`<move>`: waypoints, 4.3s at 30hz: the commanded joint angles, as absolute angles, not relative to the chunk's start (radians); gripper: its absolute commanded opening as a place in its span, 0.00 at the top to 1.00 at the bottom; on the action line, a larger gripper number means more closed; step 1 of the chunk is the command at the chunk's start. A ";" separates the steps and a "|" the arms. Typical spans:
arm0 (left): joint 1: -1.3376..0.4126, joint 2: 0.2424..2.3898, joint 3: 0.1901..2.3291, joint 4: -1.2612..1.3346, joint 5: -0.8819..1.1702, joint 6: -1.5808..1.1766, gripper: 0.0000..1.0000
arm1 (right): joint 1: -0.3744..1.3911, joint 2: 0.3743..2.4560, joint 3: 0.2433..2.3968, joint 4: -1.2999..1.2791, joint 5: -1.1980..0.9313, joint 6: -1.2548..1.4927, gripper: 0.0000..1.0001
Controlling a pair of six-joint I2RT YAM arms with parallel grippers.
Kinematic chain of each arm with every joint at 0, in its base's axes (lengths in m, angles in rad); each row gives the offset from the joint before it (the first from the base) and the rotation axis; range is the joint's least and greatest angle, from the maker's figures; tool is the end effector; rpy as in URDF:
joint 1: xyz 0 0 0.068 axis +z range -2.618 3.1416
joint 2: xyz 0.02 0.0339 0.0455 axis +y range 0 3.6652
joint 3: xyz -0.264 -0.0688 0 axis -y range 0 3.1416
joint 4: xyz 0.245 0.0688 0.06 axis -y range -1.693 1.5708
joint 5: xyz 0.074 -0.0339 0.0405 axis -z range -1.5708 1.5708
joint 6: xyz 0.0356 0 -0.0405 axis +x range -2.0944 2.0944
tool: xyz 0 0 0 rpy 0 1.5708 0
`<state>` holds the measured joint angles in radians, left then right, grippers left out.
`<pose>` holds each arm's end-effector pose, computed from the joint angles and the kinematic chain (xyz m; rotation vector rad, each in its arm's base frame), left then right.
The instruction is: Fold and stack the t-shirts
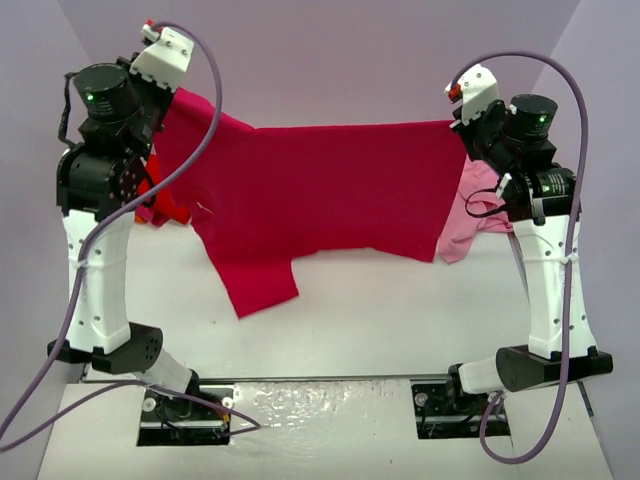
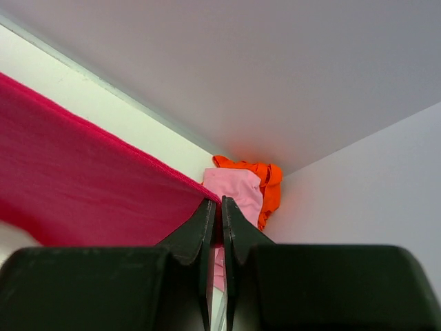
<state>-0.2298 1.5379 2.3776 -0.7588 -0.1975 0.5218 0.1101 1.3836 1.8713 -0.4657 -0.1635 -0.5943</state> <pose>0.2341 -0.0476 0.6086 0.3992 1.4493 0.3823 0.2660 0.0352 0.5431 -0.6562 1.4094 -0.2565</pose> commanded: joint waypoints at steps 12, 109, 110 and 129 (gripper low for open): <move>-0.173 1.380 2.726 -0.822 -0.040 0.358 1.00 | 0.053 1.197 1.937 -0.428 -0.239 -0.549 1.00; -0.251 1.617 1.480 -0.697 0.200 0.583 0.79 | 0.242 1.804 1.441 -0.521 -0.031 -0.675 0.29; -0.242 1.575 1.432 -0.690 0.247 0.581 0.66 | 0.241 1.783 1.413 -0.528 -0.035 -0.676 0.33; -0.205 1.741 1.629 -0.683 0.306 0.536 0.43 | 0.196 1.914 1.654 -0.556 -0.089 -0.615 0.55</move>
<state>-0.1979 1.6556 1.5135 -0.7037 0.2822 0.5586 0.1780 1.8194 1.5597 -0.5354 -0.0905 -0.6464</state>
